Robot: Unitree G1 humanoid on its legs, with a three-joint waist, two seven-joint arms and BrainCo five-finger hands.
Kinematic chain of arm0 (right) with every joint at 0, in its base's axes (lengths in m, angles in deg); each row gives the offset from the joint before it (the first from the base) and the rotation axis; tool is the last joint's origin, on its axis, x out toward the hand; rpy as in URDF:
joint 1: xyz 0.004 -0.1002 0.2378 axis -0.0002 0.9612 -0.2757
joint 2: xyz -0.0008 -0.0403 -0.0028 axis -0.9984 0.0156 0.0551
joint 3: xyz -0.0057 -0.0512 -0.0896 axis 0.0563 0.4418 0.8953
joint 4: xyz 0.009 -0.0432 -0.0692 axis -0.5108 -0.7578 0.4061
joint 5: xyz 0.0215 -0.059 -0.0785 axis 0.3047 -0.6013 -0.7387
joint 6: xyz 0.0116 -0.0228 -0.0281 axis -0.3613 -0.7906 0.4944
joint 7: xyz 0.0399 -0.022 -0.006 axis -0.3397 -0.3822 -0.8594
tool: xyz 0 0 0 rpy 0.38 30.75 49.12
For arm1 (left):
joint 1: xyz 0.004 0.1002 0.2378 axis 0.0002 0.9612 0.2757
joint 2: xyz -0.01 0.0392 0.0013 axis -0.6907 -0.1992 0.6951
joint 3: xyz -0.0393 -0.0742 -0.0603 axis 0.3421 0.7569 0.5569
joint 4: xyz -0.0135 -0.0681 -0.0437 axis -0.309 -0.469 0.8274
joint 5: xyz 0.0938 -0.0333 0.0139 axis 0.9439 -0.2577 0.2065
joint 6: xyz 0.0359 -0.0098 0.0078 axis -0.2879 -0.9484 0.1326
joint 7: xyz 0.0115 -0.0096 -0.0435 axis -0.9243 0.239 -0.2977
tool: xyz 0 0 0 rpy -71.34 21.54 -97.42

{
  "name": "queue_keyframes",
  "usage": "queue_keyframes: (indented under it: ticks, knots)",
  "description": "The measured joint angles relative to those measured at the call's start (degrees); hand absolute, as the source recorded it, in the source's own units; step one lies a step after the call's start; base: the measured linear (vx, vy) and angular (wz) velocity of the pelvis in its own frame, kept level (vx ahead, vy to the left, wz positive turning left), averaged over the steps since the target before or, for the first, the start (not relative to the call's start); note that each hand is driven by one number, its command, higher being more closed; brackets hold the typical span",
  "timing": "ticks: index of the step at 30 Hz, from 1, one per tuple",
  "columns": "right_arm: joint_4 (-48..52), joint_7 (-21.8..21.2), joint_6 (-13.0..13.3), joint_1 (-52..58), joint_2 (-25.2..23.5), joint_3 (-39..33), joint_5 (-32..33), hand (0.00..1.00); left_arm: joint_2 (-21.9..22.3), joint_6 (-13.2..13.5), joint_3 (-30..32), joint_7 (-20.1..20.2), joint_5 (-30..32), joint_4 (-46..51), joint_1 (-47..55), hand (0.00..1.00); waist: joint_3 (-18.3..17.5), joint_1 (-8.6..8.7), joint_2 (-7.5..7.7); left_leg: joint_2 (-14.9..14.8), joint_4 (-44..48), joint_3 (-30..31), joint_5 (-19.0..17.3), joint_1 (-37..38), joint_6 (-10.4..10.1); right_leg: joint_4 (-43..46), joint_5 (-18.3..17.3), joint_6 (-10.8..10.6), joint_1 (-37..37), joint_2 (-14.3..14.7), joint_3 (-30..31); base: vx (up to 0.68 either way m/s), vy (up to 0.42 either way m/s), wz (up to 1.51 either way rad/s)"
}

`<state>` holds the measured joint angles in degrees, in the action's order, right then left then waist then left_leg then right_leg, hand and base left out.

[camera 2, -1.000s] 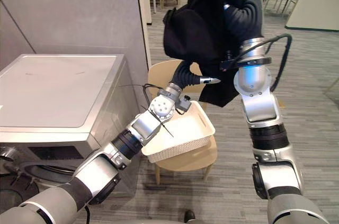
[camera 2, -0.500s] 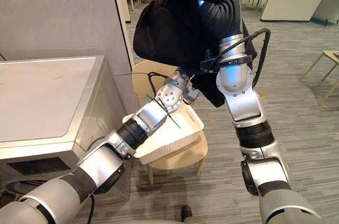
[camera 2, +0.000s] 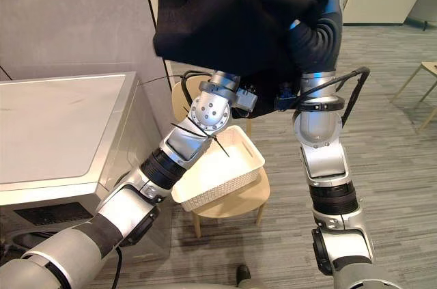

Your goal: Pick up the laundry basket with both hands and put the clothes into the washing machine.

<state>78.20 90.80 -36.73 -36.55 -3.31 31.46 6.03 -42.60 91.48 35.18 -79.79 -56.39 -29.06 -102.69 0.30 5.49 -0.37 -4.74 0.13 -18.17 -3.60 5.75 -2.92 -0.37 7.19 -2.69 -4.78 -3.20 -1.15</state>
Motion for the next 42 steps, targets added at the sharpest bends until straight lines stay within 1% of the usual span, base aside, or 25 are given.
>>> queue_keyframes:
  ticks: [3,8,9,14,18,21,24,25,29,30,32,33,34,35,37,39,40,42]
  knots:
    - [0.0,0.1,0.2,1.8,0.0,-0.6,0.0,1.0,0.0,0.0,0.3,0.0,0.4,0.0,0.2,1.0,0.2,-0.01,-0.39,-0.1,0.0,0.1,0.0,0.0,0.0,0.0,0.0,0.0,0.0,0.1,-0.2,0.0,-0.005,0.01]
    - [0.0,0.1,0.3,5.2,-0.1,-2.7,0.0,1.0,0.1,0.0,0.3,0.3,1.7,2.2,2.1,1.0,0.2,-0.02,-0.44,-0.1,0.0,0.6,0.0,-0.1,0.0,-0.1,0.0,0.0,0.3,0.0,-0.4,0.0,-0.006,0.05]
    - [0.0,0.0,0.2,6.1,-0.2,-3.3,0.0,0.0,0.1,0.0,0.4,0.3,2.3,2.2,2.6,1.0,0.2,-0.05,-0.44,-0.1,0.0,0.7,0.0,0.0,0.0,-0.1,0.0,0.0,0.4,0.0,-0.5,0.0,-0.001,0.03]
    - [0.3,0.0,-0.5,10.6,-1.0,-7.7,0.0,0.0,0.1,0.1,1.5,0.6,3.4,2.2,6.0,1.0,0.3,-0.37,-0.44,-0.1,0.0,0.8,0.0,0.0,0.0,-0.1,0.0,0.0,0.5,0.0,-0.5,0.0,0.0,0.0]
    - [5.7,-0.2,-0.3,17.8,-1.4,-13.6,0.8,0.0,-0.2,0.1,2.1,2.0,5.3,2.3,10.3,1.0,0.4,-0.34,-0.61,-0.1,0.0,0.8,0.0,0.0,0.0,-0.1,-0.1,-0.1,0.5,0.0,-0.5,0.0,0.0,0.0]
    - [8.9,-0.3,0.1,23.4,-2.0,-19.3,1.3,0.0,-1.1,0.1,2.1,3.9,7.2,2.7,14.5,1.0,0.4,-0.08,-0.67,-0.2,0.0,0.7,-0.1,0.0,-0.1,-0.1,-0.2,-0.2,0.5,0.1,-0.4,0.0,0.0,0.0]
    - [10.4,-0.3,0.5,29.7,-3.4,-22.9,1.3,0.0,-1.6,0.1,2.1,5.6,8.2,6.2,19.0,1.0,0.5,0.09,-0.79,-0.3,0.0,0.5,-0.2,-0.1,-0.1,-0.1,-0.6,-0.5,0.5,0.1,-0.3,-0.02,-0.009,-0.03]
    - [10.8,-0.3,0.6,32.2,-4.8,-24.2,1.3,0.0,-1.7,0.2,2.1,6.0,8.8,7.4,20.9,1.0,0.5,0.13,-0.9,-0.3,0.0,0.5,-0.4,-0.1,-0.1,0.1,-1.0,-0.7,0.5,0.2,-0.2,0.0,0.0,0.0]
    - [11.0,-0.3,0.7,38.2,-9.7,-26.0,1.3,0.0,-1.7,0.6,2.2,7.9,9.4,9.7,27.5,1.0,0.5,0.19,-1.26,-0.3,0.0,0.4,-0.8,0.1,0.0,0.2,-1.2,-0.7,0.5,0.2,-0.1,0.0,0.0,0.0]
    - [10.5,0.1,0.4,40.4,-13.1,-29.0,1.6,0.0,-1.7,0.6,4.1,8.0,9.4,10.9,31.9,1.0,0.5,0.2,-1.66,-0.3,0.0,0.4,-0.9,0.0,0.0,0.2,-1.3,-0.7,0.4,0.2,0.0,0.0,0.0,0.0]
    - [8.8,1.2,0.1,43.6,-16.2,-31.4,2.2,0.0,-2.3,0.6,7.5,7.9,9.3,12.1,37.3,1.0,0.5,0.25,-1.83,-0.3,0.1,0.4,-1.0,0.1,-0.1,0.3,-1.4,-0.8,0.4,0.2,0.0,0.0,0.0,0.0]
    - [8.2,1.5,-0.1,44.8,-17.2,-31.7,2.5,0.0,-2.9,0.6,8.2,7.9,9.3,12.5,38.9,1.0,0.5,0.23,-1.93,-0.3,0.1,0.4,-1.0,0.0,-0.2,0.3,-1.4,-0.7,0.4,0.2,0.0,0.0,0.0,0.0]
    - [7.2,1.4,-0.6,48.4,-19.8,-31.4,3.0,0.0,-4.4,0.6,9.4,8.4,7.8,13.3,43.2,1.0,0.3,0.21,-2.21,-0.4,0.2,0.4,-1.1,0.0,-0.2,0.3,-1.5,-0.7,0.5,0.2,-0.1,0.0,0.0,0.0]
    - [6.6,1.2,-0.7,49.8,-20.9,-30.8,3.0,0.0,-4.6,0.5,9.8,8.8,6.9,13.7,44.9,1.0,0.4,0.16,-2.18,-0.4,0.2,0.5,-1.2,0.0,-0.2,0.3,-1.6,-0.6,0.5,0.2,-0.1,0.03,0.0,0.05]
    - [3.8,0.3,-1.0,55.6,-25.5,-27.8,4.2,0.0,-4.5,0.5,9.5,10.3,5.5,15.3,52.6,1.0,0.3,-0.09,-2.12,-0.4,0.6,0.7,-1.6,0.0,-0.2,0.6,-1.7,-0.6,0.5,0.1,-0.4,0.03,0.01,0.06]
    - [1.0,-1.4,-1.3,58.7,-28.0,-24.7,4.8,0.0,-4.5,0.5,8.7,11.8,4.6,15.5,57.4,1.0,0.3,-0.14,-2.12,-0.4,0.8,0.9,-1.9,0.0,-0.1,1.2,-2.2,-0.8,0.7,-0.2,-0.6,0.03,0.017,0.07]
    - [-0.1,-2.0,-1.5,59.9,-28.6,-23.9,5.2,0.0,-4.5,0.5,8.5,12.4,4.2,15.6,59.1,1.0,0.3,-0.12,-2.12,-0.4,0.9,1.0,-1.9,0.1,0.0,1.4,-2.4,-1.0,0.7,-0.3,-0.7,0.02,0.018,0.14]
    - [-4.2,-3.6,-2.1,63.1,-30.2,-22.6,6.4,0.0,-4.5,0.5,7.2,14.6,2.8,17.2,65.7,1.0,0.4,-0.17,-2.07,-0.2,1.3,1.9,-2.4,0.2,0.5,2.4,-3.2,-1.3,1.1,-1.0,-1.7,0.03,0.033,0.24]
